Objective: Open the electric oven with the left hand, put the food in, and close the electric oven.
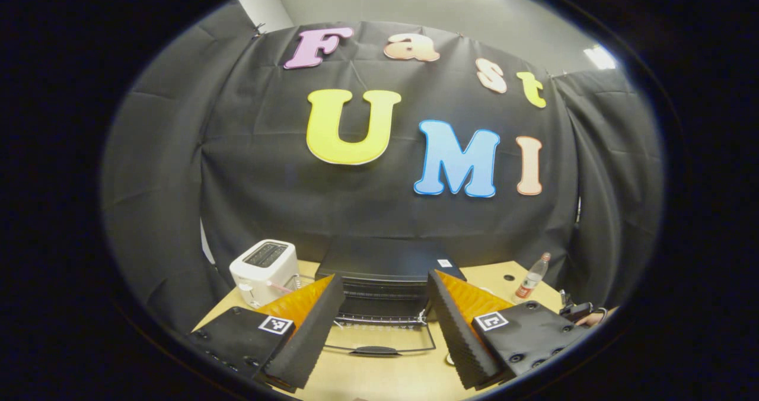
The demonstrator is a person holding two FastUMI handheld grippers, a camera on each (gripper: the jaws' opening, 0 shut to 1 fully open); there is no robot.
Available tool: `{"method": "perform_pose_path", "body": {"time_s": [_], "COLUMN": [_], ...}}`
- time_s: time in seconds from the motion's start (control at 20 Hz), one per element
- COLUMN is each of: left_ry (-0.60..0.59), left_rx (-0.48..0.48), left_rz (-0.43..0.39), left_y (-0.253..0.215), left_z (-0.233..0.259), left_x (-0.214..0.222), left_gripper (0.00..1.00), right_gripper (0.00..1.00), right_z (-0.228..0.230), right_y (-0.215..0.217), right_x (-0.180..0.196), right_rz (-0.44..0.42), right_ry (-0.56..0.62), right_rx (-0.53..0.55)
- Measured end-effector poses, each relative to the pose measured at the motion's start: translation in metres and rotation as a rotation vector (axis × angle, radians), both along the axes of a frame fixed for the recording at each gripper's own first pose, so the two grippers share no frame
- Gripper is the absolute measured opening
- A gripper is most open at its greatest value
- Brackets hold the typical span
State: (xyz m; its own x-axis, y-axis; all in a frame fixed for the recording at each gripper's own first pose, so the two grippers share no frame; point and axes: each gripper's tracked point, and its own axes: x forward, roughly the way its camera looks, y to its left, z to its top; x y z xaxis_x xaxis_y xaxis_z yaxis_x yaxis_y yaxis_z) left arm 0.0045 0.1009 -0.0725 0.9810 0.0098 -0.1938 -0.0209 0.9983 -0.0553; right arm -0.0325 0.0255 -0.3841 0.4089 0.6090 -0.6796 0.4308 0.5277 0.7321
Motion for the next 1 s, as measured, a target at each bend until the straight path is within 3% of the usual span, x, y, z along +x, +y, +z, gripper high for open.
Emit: {"method": "perform_pose_path", "body": {"time_s": [0.05, 0.1, 0.2, 0.25, 0.3, 0.45, 0.5, 0.55, 0.6, 0.65, 0.85, 0.9, 0.95, 1.0], "left_ry": [-0.001, -0.002, -0.004, -0.004, -0.007, -0.019, -0.023, -0.027, -0.03, -0.03, -0.031, -0.034, -0.037, -0.038], "left_rx": [0.001, -0.001, -0.007, -0.009, -0.009, -0.005, -0.006, -0.006, -0.003, 0.0, -0.007, -0.009, -0.01, -0.011], "left_rz": [-0.002, -0.002, -0.002, -0.002, -0.001, 0.007, 0.01, 0.012, 0.015, 0.019, 0.046, 0.057, 0.068, 0.081], "left_y": [0.002, 0.005, 0.006, 0.007, 0.007, 0.011, 0.012, 0.014, 0.016, 0.019, 0.038, 0.046, 0.053, 0.059], "left_z": [-0.002, -0.001, -0.001, -0.002, 0.0, 0.006, 0.007, 0.009, 0.011, 0.012, 0.012, 0.012, 0.014, 0.013], "left_x": [0.002, 0.002, 0.002, 0.001, 0.0, -0.003, -0.005, -0.006, -0.011, -0.014, -0.023, -0.026, -0.029, -0.032], "left_gripper": [1.0, 0.91, 0.91, 0.95, 0.91, 0.91, 0.95, 0.91, 1.0, 0.95, 1.0, 0.91, 1.0, 0.91], "right_gripper": [0.01, 0.01, 0.01, 0.01, 0.01, 0.01, 0.01, 0.01, 0.01, 0.01, 0.01, 0.01, 0.01, 0.01], "right_z": [0.004, 0.008, 0.017, 0.022, 0.029, 0.05, 0.06, 0.067, 0.073, 0.078, 0.09, 0.092, 0.09, 0.088], "right_y": [0.001, 0.002, 0.004, 0.004, 0.005, 0.018, 0.026, 0.037, 0.049, 0.063, 0.129, 0.144, 0.158, 0.172], "right_x": [0.002, 0.002, 0.004, 0.005, 0.003, 0.002, 0.002, 0.004, 0.005, 0.011, 0.035, 0.041, 0.049, 0.057], "right_rz": [-0.011, -0.025, -0.052, -0.067, -0.076, -0.07, -0.062, -0.047, -0.035, -0.023, 0.019, 0.018, 0.011, -0.003], "right_ry": [-0.012, -0.022, -0.046, -0.054, -0.06, -0.088, -0.1, -0.112, -0.125, -0.131, -0.146, -0.143, -0.137, -0.133], "right_rx": [0.012, 0.025, 0.057, 0.073, 0.086, 0.112, 0.123, 0.13, 0.133, 0.138, 0.171, 0.166, 0.159, 0.155]}}
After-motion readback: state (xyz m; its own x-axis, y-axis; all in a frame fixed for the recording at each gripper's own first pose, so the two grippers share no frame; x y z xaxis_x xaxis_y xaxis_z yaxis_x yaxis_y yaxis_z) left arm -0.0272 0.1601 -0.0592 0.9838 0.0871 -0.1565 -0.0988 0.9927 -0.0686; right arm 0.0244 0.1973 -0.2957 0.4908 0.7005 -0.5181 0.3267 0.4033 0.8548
